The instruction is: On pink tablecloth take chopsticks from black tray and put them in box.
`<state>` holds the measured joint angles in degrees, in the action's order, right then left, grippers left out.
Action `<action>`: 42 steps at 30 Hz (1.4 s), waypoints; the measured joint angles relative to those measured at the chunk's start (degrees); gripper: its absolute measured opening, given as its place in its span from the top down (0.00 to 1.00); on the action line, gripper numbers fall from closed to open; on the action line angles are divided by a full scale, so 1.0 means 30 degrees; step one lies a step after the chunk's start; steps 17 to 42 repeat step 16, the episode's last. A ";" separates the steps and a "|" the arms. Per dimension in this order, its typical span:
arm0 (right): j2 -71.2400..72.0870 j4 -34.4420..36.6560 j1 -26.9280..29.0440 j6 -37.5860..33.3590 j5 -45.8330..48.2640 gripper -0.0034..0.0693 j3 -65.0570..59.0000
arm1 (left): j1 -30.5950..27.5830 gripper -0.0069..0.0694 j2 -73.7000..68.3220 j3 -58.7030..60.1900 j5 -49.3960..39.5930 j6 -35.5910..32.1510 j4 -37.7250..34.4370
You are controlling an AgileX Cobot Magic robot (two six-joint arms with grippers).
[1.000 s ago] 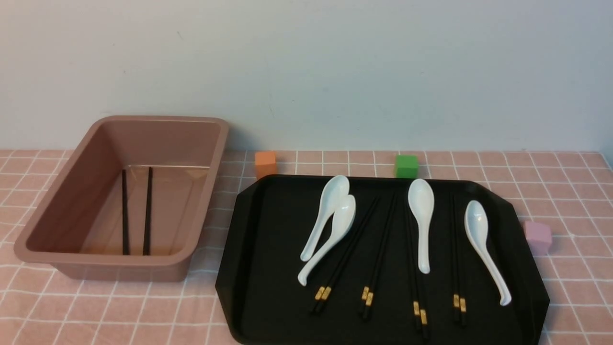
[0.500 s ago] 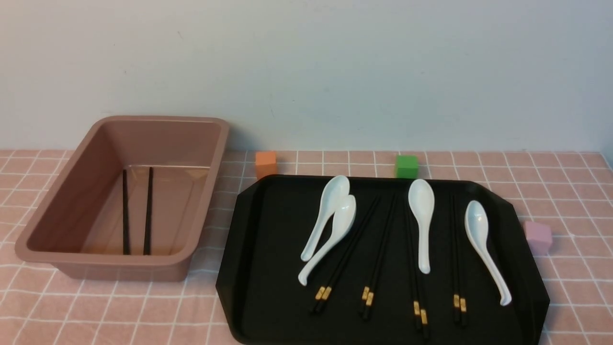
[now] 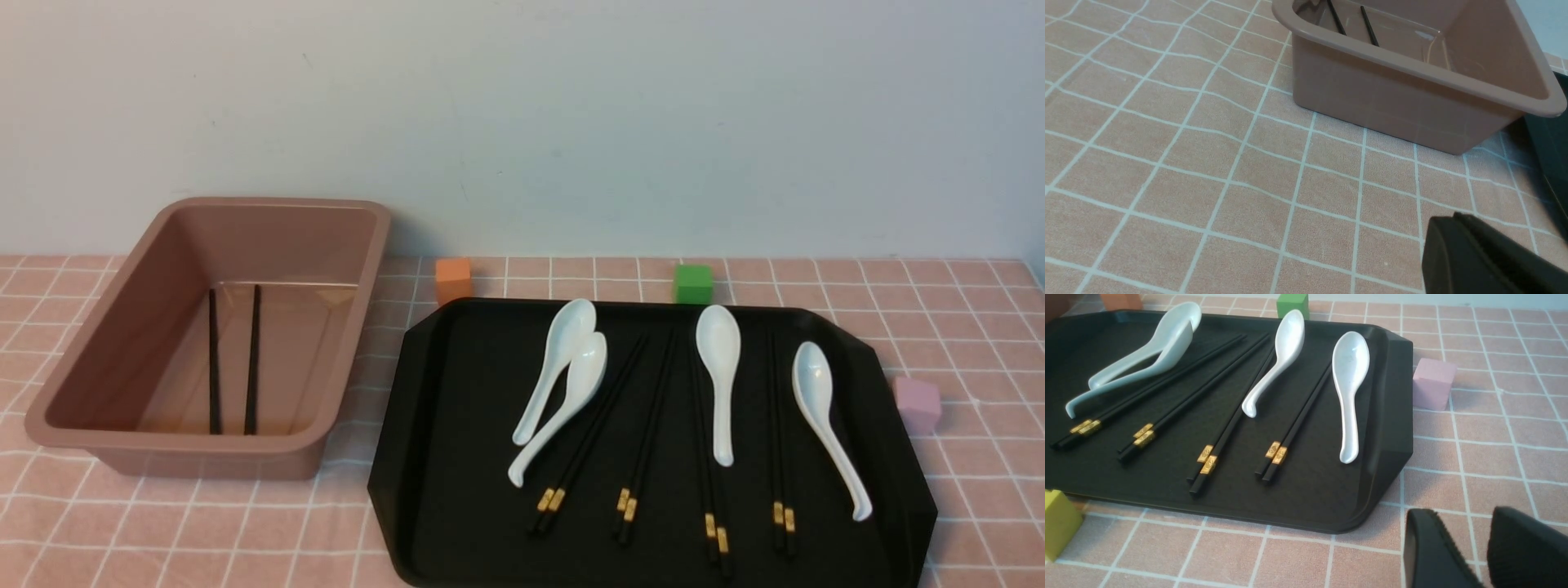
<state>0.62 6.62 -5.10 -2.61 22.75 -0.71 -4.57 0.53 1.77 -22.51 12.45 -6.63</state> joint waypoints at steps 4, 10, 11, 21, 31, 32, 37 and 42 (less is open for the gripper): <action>0.0000 0.0000 0.0000 0.0000 0.0000 0.62 0.0000 | 0.0000 0.91 0.0000 0.0000 0.0000 0.0000 0.0000; 0.0000 0.0000 0.0000 0.0000 0.0000 0.62 0.0000 | 0.0000 0.90 0.0000 0.0000 0.0000 0.0000 -0.0039; 0.0000 0.0000 0.0000 0.0000 0.0000 0.62 0.0000 | 0.0000 0.90 0.0000 0.0000 0.0000 0.0000 -0.0039; 0.0000 0.0000 0.0000 0.0000 0.0000 0.62 0.0000 | 0.0000 0.90 0.0000 0.0000 0.0000 0.0000 -0.0039; 0.0000 0.0000 0.0000 0.0000 0.0000 0.62 0.0000 | 0.0000 0.90 0.0000 0.0000 0.0000 0.0000 -0.0039; 0.0000 0.0000 0.0000 0.0000 0.0000 0.62 0.0000 | 0.0000 0.90 0.0000 0.0000 0.0000 0.0000 -0.0039; 0.0000 0.0000 0.0000 0.0000 0.0000 0.62 0.0000 | 0.0000 0.90 0.0000 0.0000 0.0000 0.0000 -0.0039; 0.0000 0.0000 0.0000 0.0000 0.0000 0.62 0.0000 | 0.0000 0.90 0.0000 0.0000 0.0000 0.0000 -0.0039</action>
